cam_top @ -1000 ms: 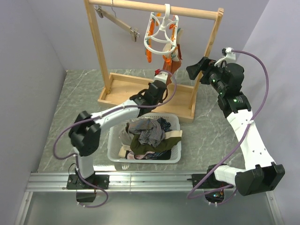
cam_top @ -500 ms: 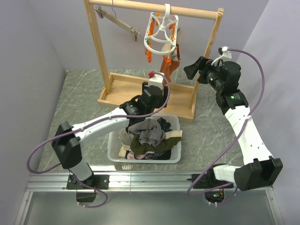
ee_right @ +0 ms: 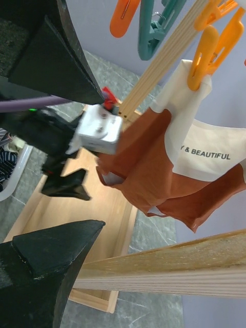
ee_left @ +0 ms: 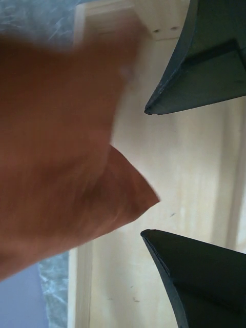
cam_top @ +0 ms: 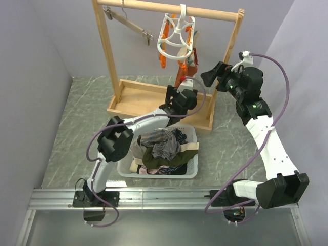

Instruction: Remove the underwear clipped to the hanger

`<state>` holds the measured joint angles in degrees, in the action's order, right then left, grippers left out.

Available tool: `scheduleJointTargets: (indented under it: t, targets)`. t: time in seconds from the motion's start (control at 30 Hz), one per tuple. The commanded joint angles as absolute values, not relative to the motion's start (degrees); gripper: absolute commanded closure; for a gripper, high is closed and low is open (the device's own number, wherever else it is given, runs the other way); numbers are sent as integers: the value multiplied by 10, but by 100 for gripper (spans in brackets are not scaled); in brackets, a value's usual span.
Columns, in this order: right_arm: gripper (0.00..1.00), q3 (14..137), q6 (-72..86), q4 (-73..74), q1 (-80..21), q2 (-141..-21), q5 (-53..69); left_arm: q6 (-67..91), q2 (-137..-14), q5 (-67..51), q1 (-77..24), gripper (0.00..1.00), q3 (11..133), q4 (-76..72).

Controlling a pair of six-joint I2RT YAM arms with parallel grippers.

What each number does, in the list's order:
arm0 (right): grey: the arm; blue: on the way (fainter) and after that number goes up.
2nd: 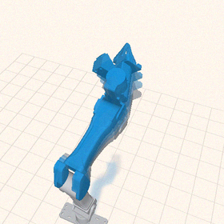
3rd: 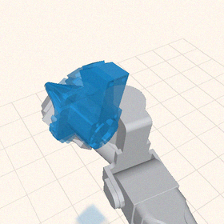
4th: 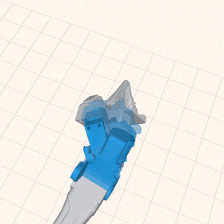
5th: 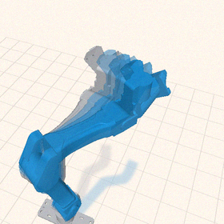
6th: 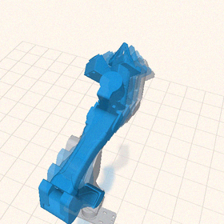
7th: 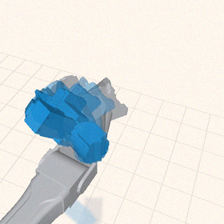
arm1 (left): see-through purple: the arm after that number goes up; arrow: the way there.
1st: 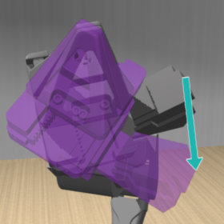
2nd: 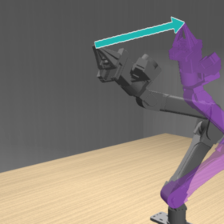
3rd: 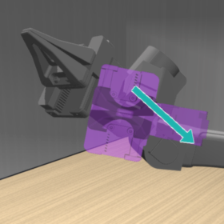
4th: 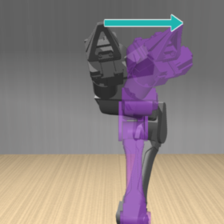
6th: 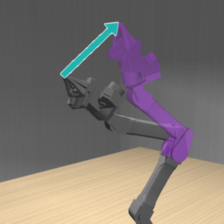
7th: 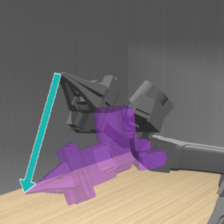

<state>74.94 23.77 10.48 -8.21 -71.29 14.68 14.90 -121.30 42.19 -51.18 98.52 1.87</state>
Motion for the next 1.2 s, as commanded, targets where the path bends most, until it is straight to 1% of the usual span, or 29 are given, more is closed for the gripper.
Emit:
scheduleJointTargets:
  t: [0.0,0.07,0.1,0.13,0.17,0.2,0.23,0.37,0.57,0.93,1.17]
  targets:
    - [0,774,242,100,-81,-701,150,139,-1224,451,-490,0,1046,-25]
    - [0,773,241,101,-80,-701,150,138,-1226,435,-482,13,1055,-22]
    - [0,773,240,101,-81,-701,150,135,-1223,425,-480,22,1053,-19]
    - [0,772,240,101,-81,-702,149,133,-1211,418,-478,51,1048,-18]
    - [0,771,239,99,-80,-702,148,130,-1202,412,-478,66,1028,-20]
    - [0,770,238,98,-81,-701,147,132,-1193,409,-478,79,1018,-20]
    - [0,770,238,98,-80,-703,146,136,-1173,406,-479,99,1007,-13]
    - [0,773,236,97,-81,-708,146,143,-1106,401,-494,100,921,-25]
    - [0,773,223,84,-80,-708,174,158,-1007,395,-537,99,839,-11]
    - [0,779,207,67,-81,-693,220,218,-863,401,-575,99,772,95]
    - [0,778,219,31,-81,-690,284,274,-775,396,-585,99,726,177]
